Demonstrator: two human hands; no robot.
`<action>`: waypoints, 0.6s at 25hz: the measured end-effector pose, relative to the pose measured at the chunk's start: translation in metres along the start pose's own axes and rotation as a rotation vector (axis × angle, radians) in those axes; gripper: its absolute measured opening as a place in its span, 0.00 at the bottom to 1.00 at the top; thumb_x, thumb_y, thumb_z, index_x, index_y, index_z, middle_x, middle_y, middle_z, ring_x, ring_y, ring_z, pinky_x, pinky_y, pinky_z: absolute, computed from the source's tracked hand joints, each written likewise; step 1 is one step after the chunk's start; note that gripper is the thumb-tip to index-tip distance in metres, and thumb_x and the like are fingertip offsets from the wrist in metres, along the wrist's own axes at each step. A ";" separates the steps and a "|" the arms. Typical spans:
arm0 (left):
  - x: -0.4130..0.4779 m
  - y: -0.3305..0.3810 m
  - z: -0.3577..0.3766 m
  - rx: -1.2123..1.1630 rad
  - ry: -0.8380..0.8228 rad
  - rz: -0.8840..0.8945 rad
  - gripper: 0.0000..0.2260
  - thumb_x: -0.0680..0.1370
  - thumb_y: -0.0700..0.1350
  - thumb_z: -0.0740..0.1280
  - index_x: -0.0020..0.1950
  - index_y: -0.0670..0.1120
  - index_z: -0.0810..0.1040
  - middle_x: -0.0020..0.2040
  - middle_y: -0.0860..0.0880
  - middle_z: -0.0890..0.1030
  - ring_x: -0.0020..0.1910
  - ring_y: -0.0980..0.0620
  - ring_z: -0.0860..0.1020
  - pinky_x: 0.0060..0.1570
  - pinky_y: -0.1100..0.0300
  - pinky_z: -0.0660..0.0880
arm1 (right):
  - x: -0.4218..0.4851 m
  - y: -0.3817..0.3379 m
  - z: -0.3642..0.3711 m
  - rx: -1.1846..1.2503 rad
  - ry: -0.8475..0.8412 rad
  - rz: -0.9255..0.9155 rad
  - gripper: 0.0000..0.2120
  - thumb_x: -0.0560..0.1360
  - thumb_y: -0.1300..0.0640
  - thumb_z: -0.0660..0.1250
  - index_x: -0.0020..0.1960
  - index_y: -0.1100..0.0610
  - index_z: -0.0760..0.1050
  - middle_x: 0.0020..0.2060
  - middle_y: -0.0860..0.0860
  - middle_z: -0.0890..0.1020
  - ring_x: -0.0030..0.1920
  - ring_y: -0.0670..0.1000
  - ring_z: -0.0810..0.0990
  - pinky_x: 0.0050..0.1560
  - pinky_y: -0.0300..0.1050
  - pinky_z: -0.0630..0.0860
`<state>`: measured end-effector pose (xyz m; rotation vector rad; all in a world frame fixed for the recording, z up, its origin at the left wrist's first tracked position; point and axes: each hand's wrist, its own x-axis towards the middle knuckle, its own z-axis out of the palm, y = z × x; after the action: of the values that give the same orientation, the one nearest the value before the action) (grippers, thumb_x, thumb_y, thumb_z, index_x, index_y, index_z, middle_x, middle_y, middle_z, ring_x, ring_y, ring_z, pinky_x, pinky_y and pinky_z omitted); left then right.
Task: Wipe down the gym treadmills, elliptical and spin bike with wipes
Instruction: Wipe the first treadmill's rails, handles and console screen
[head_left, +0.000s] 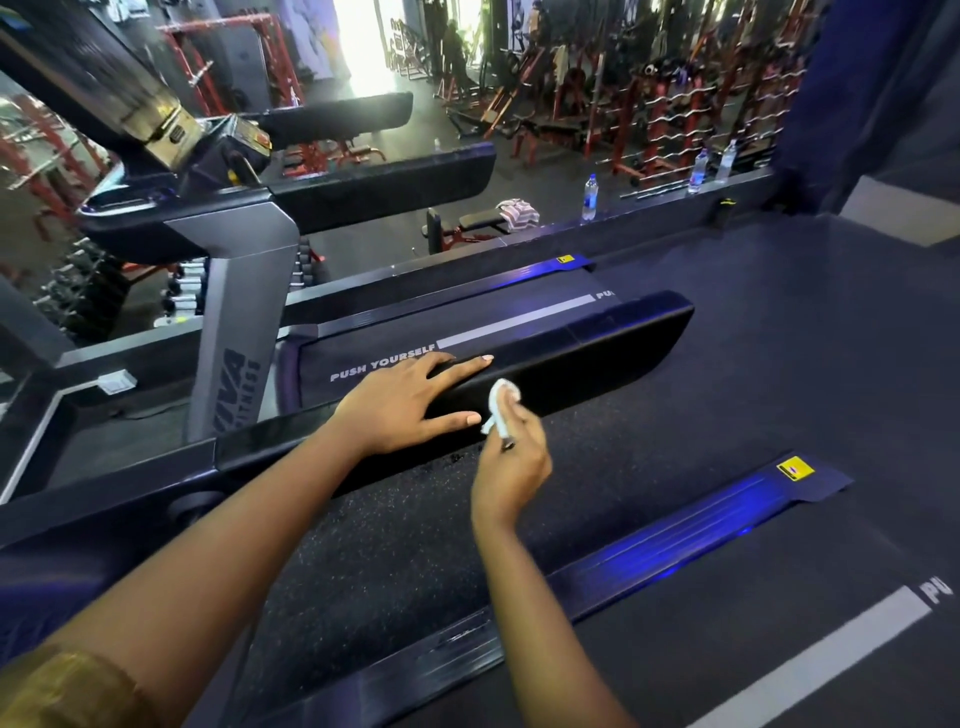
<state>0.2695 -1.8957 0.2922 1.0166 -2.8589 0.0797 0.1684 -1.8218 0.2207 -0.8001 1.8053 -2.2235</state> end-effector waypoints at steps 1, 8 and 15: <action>0.000 0.000 0.000 -0.003 0.005 0.003 0.32 0.73 0.71 0.45 0.76 0.65 0.45 0.73 0.51 0.64 0.67 0.49 0.69 0.56 0.53 0.73 | -0.013 0.000 -0.001 -0.004 -0.069 -0.016 0.15 0.69 0.73 0.67 0.54 0.64 0.80 0.46 0.55 0.81 0.46 0.49 0.80 0.47 0.21 0.70; 0.000 0.002 -0.002 -0.005 -0.010 -0.002 0.31 0.73 0.70 0.44 0.75 0.65 0.43 0.74 0.51 0.62 0.69 0.49 0.67 0.60 0.51 0.71 | 0.055 0.006 -0.035 -0.008 0.207 0.005 0.14 0.67 0.73 0.64 0.50 0.65 0.81 0.46 0.55 0.82 0.47 0.43 0.78 0.48 0.23 0.70; 0.002 0.003 0.000 0.015 -0.028 -0.019 0.32 0.73 0.70 0.48 0.75 0.65 0.44 0.74 0.51 0.62 0.69 0.49 0.68 0.60 0.52 0.71 | 0.035 -0.006 -0.007 -0.057 -0.015 0.051 0.09 0.71 0.69 0.69 0.51 0.66 0.81 0.38 0.56 0.78 0.36 0.39 0.76 0.37 0.23 0.67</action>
<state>0.2663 -1.8949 0.2924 1.0566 -2.8773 0.0865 0.1368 -1.8299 0.2364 -0.7692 1.8686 -2.1381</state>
